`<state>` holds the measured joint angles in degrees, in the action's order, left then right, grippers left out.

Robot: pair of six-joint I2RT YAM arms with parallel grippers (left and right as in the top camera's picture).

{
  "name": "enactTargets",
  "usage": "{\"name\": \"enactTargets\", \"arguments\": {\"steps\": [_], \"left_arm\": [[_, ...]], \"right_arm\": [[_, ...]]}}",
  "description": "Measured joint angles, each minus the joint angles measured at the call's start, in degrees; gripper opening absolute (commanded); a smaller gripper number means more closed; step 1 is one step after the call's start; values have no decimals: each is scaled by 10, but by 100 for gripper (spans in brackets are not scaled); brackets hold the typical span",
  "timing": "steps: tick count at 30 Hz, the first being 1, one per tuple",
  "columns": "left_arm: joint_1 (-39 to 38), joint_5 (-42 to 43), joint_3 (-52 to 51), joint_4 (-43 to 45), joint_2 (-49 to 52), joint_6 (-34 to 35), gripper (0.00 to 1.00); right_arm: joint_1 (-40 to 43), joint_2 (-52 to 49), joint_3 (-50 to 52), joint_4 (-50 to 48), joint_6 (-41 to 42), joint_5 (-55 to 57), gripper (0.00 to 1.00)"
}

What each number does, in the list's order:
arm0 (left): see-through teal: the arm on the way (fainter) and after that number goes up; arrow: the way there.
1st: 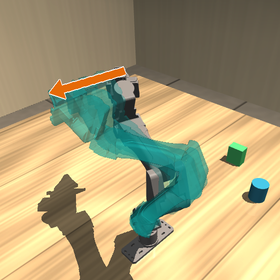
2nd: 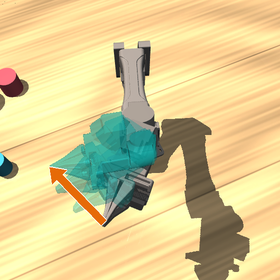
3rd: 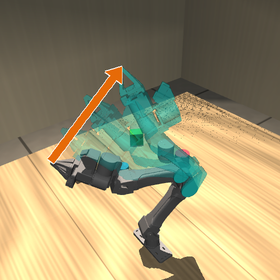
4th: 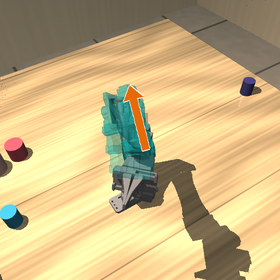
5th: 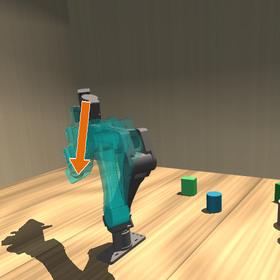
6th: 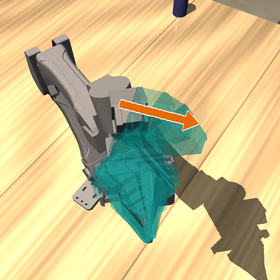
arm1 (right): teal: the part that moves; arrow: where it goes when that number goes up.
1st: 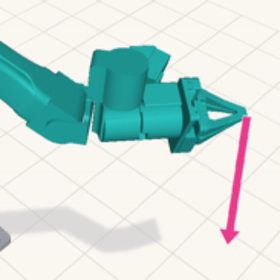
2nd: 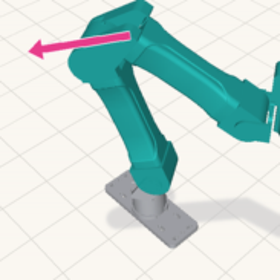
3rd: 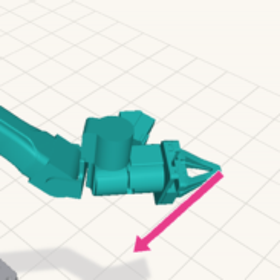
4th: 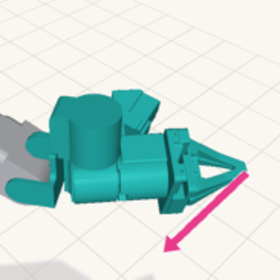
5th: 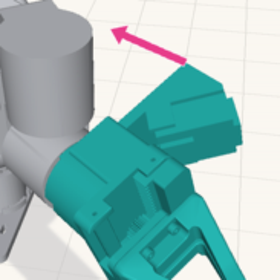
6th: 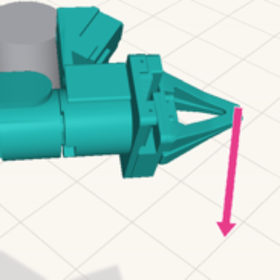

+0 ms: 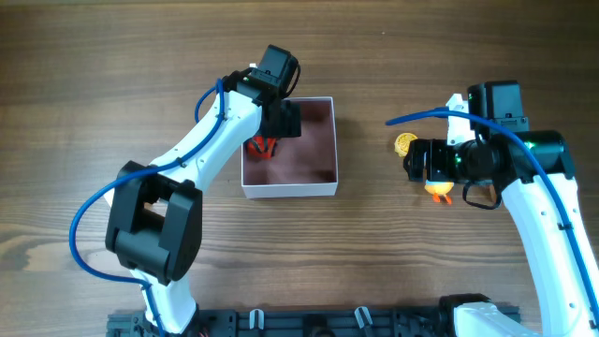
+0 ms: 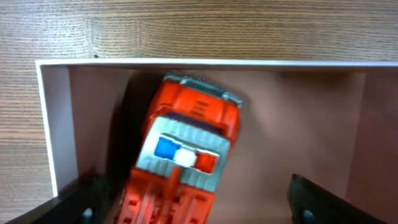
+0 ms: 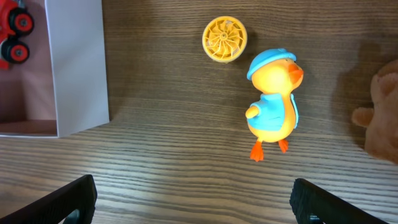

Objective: Pack container
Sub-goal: 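Lower the truck into the box, open the left gripper, withdraw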

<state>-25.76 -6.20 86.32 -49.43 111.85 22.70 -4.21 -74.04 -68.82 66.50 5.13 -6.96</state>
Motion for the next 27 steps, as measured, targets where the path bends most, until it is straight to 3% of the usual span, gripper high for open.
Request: {"name": "enactTargets", "arguments": {"steps": [10, 17, 19, 22, 23, 26, 27], "left_arm": [[-1, 0, 0, 0, 0, 0, 100], [-28, 0, 0, -16, -40, 0, 97], [-39, 0, 0, -36, -68, 0, 86], [-56, 0, 0, -51, -100, 3, 35], [-60, 0, 0, -52, -103, 2, 25], [-70, 3, 0, -51, -97, 2, 24], [-71, 5, 0, -50, -91, 2, 15]], "right_arm": [[0, 0, 0, 0, 0, 0, 100], [0, 0, 0, 1, 0, 0, 100], [0, 0, 0, 2, 0, 0, 100], [0, 0, 0, 2, 0, 0, 100], [0, 0, 0, 2, 0, 0, 100], [0, 0, 0, 2, 0, 0, 100], [0, 0, 0, 2, 0, 0, 100]]}}
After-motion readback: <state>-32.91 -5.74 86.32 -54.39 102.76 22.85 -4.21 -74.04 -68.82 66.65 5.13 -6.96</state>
